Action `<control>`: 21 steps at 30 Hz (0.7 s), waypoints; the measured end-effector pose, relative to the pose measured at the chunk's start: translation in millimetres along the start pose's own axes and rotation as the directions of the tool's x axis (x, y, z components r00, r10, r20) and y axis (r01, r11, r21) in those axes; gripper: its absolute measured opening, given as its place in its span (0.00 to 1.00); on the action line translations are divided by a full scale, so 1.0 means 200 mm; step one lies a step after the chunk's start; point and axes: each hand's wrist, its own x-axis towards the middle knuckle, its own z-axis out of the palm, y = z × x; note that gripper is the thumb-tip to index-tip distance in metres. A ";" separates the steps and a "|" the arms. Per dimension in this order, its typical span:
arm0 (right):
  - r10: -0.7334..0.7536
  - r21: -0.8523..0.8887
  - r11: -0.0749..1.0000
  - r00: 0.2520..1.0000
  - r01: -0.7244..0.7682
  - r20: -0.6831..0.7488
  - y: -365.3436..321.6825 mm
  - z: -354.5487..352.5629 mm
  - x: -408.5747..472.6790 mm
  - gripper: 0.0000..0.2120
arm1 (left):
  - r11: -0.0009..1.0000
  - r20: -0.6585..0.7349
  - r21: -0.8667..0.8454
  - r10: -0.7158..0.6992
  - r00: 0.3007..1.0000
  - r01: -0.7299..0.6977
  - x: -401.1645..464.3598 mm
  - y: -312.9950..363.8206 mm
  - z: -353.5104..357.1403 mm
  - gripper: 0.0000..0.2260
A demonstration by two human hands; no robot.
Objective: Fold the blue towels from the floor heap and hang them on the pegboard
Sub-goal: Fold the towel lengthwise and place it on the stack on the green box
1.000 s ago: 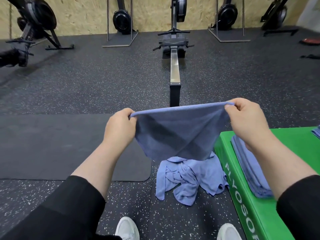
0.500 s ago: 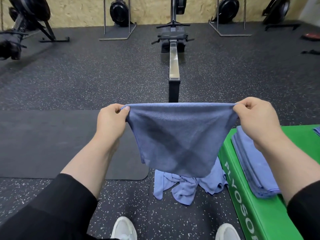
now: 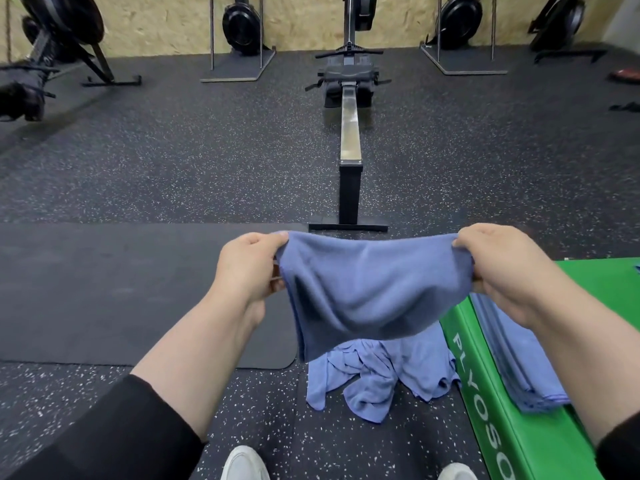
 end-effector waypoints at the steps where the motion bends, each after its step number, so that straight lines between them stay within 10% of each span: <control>1: 0.024 0.023 0.999 0.998 -0.026 0.057 0.00 0.01 -0.01 0.12 | 1.000 -0.002 -0.008 0.001 1.000 -0.001 -0.02 0.00 0.02 0.07; 21: -0.064 0.210 0.978 0.965 0.009 0.255 0.02 0.37 -0.14 0.11 | 0.809 0.168 0.360 0.434 0.885 -0.465 -0.34 -0.09 0.30 0.09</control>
